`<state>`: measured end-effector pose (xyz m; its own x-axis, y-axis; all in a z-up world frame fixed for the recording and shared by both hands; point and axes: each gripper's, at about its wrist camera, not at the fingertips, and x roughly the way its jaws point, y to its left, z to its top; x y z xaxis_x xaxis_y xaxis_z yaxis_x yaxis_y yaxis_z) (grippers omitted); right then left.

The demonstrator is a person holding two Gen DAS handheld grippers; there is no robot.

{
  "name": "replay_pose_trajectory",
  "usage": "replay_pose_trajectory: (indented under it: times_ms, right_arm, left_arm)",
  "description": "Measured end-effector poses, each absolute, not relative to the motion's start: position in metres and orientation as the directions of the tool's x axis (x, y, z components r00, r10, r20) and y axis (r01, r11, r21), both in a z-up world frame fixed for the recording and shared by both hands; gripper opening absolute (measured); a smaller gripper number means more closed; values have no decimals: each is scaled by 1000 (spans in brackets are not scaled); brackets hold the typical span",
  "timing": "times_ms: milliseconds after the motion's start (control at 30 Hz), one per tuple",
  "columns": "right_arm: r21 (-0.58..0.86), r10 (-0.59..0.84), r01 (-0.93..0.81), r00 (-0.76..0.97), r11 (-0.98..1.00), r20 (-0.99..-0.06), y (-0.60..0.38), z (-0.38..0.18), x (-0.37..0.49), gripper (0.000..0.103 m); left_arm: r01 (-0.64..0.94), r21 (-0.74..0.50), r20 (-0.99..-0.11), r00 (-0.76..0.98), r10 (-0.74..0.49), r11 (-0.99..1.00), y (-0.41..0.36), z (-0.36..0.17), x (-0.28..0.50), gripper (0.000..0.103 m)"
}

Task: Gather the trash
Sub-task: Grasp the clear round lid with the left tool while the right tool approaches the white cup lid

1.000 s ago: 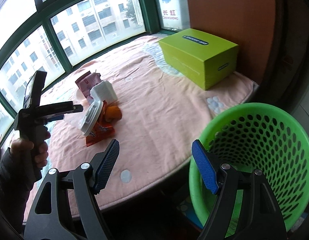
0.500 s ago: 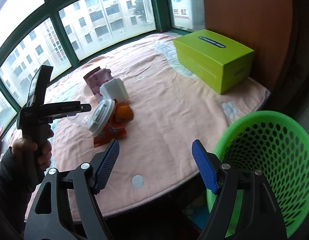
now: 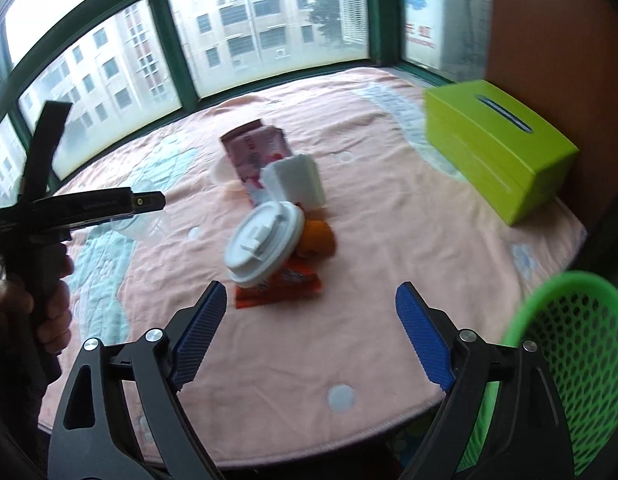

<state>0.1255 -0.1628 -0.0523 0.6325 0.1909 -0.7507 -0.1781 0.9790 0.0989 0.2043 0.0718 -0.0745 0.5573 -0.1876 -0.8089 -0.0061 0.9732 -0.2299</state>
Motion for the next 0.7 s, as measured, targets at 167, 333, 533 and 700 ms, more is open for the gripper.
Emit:
replay_pose_trajectory:
  times_ms: [167,333,533,700]
  right_arm:
    - [43,177,-223,623,974,-762,-135,-58,144,91]
    - [-47,134,-265,621,963,-773,-108,-68,163,94]
    - [-131,79,-290,612,948,-787,-89,-84,179,98]
    - [-198,24,-299,602,933,-798,-82,-101,190,98]
  left_arm:
    - [-22,-246,-800,569,-190,969,89,-71,194,59]
    - [-29,-255,-796,574,-192,967,98,-69,189,59]
    - [-33,-268,-796,570,-202,963,105,-73,186,59]
    - [-37,-278,-796,568,-209,960,107,-76,186,59]
